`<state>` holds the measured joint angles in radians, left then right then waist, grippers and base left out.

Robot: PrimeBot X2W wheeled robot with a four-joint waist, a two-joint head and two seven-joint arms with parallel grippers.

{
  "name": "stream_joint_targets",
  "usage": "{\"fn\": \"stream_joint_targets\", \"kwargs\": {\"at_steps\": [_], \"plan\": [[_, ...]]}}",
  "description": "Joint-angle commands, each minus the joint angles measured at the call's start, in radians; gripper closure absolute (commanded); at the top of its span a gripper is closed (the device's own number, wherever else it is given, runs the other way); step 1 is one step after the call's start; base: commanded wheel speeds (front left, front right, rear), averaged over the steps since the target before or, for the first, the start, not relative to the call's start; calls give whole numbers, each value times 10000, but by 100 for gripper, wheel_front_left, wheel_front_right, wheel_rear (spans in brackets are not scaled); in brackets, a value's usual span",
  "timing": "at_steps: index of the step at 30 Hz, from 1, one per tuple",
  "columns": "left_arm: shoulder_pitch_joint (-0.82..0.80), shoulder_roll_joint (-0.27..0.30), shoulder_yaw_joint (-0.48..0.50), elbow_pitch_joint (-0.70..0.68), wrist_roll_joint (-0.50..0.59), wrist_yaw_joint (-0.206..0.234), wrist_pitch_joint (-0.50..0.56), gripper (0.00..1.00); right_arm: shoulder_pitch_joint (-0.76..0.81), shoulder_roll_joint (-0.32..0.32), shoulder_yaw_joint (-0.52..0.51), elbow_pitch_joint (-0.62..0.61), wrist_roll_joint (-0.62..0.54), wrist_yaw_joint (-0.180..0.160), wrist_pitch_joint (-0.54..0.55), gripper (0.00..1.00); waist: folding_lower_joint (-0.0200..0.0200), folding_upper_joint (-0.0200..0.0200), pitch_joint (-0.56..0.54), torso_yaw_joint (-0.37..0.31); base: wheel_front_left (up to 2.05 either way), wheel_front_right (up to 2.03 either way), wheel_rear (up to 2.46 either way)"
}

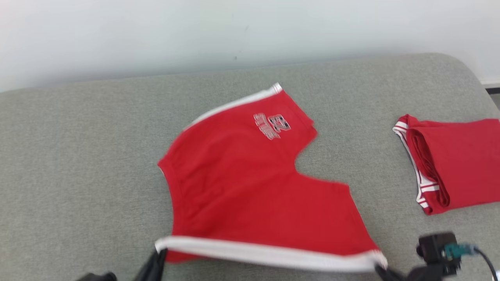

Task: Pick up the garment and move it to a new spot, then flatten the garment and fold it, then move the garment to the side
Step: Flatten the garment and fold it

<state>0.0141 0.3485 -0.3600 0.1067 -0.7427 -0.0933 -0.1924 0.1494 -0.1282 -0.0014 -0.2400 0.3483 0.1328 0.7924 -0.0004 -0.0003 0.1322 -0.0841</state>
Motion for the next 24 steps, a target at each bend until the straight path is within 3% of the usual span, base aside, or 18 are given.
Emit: {"fn": "stream_joint_targets", "kwargs": {"at_steps": [1,7,10,15,17,24], "plan": [[163,204,10,-26,125,118,97,100,207,-119,-142,-91,-96,-45,161,100,4,3,-90,83,0,0,0],[809,894,-570,-453,631,372,1110,100,1473,-56,-484,-1093,-76,-45,1534,100,4,3,-110,177,0,0,0],[900,937,-627,-885,634,356,1139,100,1453,97,-797,-1684,7,-43,1542,100,4,3,-138,245,0,0,0],[349,551,-596,-1372,351,255,936,100,273,-240,-774,-1894,126,-39,1147,100,4,3,-151,373,0,0,0],[-54,458,-682,-1395,511,182,933,100,-502,-654,-627,-1765,31,-39,1043,100,4,3,-104,473,0,0,0],[-1862,-179,-787,-580,579,92,912,100,-3292,-1519,-24,9,-106,-39,598,100,4,3,215,1032,0,0,0]]}}
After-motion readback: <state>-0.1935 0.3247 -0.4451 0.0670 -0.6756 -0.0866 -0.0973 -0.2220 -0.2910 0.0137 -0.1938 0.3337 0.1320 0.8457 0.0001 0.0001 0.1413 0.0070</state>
